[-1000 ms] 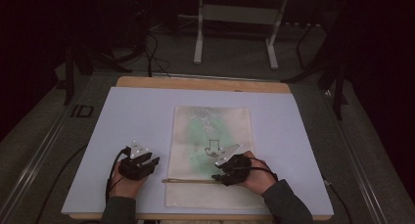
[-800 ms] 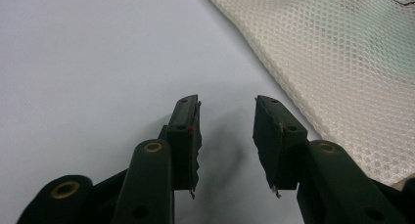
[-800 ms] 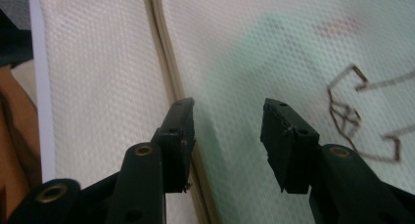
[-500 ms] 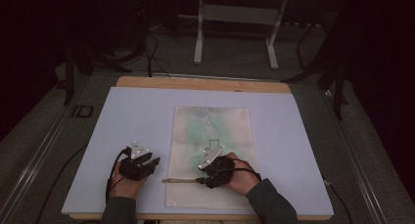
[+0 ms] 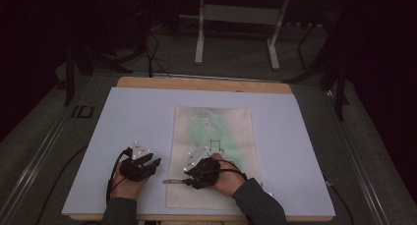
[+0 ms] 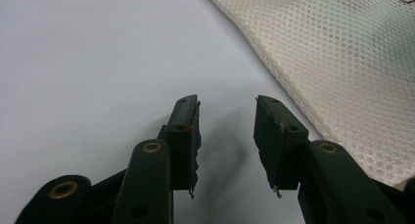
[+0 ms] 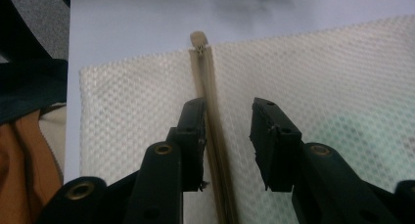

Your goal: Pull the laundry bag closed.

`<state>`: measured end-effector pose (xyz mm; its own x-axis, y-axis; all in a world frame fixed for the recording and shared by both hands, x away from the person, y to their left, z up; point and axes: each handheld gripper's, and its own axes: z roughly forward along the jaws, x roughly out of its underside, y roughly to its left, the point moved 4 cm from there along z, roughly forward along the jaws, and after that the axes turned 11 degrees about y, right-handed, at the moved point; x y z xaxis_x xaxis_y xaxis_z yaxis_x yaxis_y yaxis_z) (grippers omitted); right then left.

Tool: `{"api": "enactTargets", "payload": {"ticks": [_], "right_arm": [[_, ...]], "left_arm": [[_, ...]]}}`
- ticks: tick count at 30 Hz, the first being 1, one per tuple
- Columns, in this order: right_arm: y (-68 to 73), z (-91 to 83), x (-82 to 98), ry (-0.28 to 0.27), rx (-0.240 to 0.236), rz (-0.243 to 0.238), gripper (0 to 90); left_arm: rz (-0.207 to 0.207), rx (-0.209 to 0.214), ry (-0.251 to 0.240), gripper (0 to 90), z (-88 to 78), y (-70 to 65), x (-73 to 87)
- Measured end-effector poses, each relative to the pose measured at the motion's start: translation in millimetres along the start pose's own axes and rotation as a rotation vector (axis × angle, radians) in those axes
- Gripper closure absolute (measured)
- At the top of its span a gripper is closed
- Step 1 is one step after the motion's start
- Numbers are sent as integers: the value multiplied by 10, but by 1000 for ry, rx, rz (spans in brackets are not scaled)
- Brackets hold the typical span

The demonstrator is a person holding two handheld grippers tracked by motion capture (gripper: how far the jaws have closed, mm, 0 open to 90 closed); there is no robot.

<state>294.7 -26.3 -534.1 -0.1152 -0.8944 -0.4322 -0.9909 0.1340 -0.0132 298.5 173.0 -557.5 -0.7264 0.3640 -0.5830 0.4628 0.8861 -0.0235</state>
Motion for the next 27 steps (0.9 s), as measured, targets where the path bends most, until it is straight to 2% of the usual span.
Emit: {"api": "enactTargets", "payload": {"ticks": [9,16,27], "right_arm": [[61,129,-184,3,-23,-26,733],[66,190,-285,-8,-31,-19,710],[106,329,-451,2,-49,-39,713]], "left_arm": [[-3,-2,-2,608,-3,7,0],[-3,-5,-3,606,-4,8,1],[-13,-3,-11,604,-15,15,0]]}}
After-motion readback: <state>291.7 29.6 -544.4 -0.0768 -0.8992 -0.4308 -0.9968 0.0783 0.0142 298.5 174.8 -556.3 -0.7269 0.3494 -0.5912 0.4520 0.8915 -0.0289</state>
